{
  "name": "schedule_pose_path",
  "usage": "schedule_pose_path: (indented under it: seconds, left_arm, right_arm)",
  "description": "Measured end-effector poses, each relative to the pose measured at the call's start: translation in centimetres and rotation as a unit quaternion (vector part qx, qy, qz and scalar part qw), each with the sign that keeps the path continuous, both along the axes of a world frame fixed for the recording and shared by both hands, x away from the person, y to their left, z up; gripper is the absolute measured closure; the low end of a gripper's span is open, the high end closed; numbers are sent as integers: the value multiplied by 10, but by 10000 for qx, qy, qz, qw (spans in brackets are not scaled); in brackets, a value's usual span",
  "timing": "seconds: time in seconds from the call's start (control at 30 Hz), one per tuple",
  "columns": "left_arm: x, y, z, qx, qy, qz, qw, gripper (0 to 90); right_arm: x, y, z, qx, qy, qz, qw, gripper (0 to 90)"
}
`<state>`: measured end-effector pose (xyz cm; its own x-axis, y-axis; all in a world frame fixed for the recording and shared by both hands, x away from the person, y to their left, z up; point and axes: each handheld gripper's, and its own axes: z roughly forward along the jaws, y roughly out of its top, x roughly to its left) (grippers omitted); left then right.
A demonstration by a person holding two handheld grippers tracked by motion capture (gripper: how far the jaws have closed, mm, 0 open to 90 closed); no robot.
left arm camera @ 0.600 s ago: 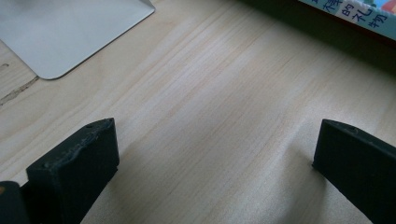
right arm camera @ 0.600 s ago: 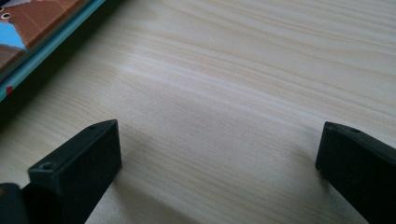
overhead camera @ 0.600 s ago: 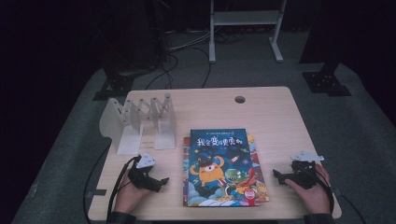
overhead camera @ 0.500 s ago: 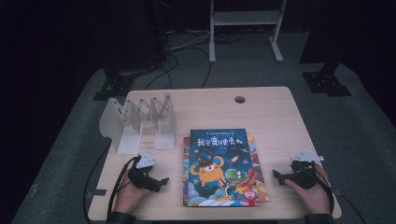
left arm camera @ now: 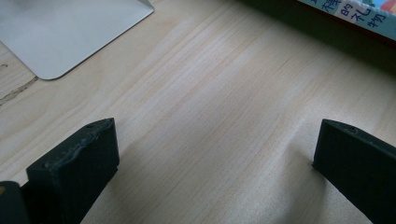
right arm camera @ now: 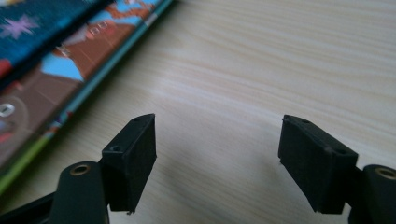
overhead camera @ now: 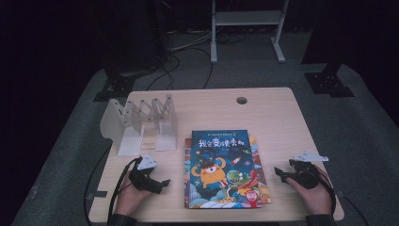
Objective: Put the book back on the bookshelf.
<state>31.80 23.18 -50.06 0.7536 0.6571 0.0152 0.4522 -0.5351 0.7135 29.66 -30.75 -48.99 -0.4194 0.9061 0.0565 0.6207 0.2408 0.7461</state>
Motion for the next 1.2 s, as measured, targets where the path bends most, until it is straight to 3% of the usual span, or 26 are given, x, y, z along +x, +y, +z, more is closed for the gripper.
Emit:
schedule_pose_path:
  seconds: [0.13, 0.57, 0.83, 1.2]
  left_arm:
    - [0, 0, 0, 1, 0, -3, 10000, 0]
    - [0, 0, 0, 2, 0, -1, 10000, 0]
    - [0, 0, 0, 1, 0, -2, 10000, 0]
    - [0, 0, 0, 2, -2, -1, 10000, 0]
  right_arm:
    - [3, 3, 9, 171, -104, 55, 9998, 269]
    - [27, 33, 31, 280, -210, 387, 9986, 284]
    - [44, 56, 35, 373, -175, 594, 9974, 295]
    - [70, 77, 37, 294, -72, 700, 9971, 295]
